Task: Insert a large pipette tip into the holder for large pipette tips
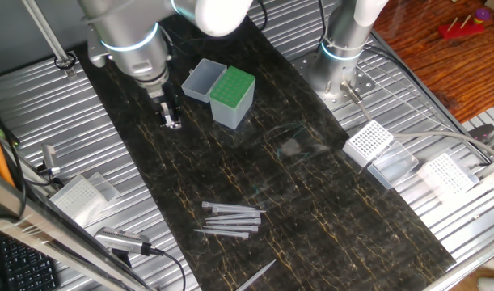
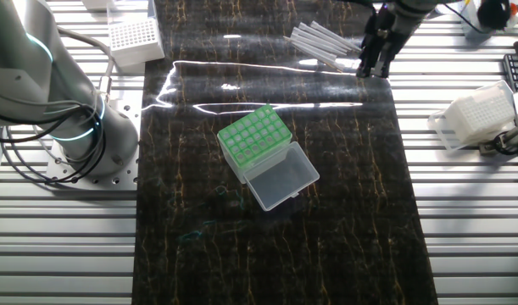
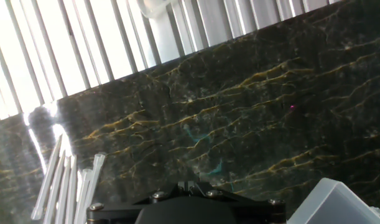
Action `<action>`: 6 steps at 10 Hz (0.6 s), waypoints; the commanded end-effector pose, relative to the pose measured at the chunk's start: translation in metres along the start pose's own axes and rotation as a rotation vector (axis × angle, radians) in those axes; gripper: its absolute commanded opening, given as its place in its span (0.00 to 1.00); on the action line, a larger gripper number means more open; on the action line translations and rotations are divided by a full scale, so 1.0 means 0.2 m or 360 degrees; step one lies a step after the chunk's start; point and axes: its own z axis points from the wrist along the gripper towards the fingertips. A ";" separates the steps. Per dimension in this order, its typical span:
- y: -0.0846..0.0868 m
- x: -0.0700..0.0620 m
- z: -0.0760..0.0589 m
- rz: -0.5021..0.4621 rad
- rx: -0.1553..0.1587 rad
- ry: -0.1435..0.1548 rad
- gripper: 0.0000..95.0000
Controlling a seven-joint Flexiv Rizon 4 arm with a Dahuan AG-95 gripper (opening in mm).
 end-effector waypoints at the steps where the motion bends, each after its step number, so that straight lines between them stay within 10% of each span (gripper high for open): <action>1: 0.07 0.05 -0.05 0.0010 0.0092 0.0053 0.00; 6: 0.28 0.14 0.04 0.0008 0.0073 0.0040 0.00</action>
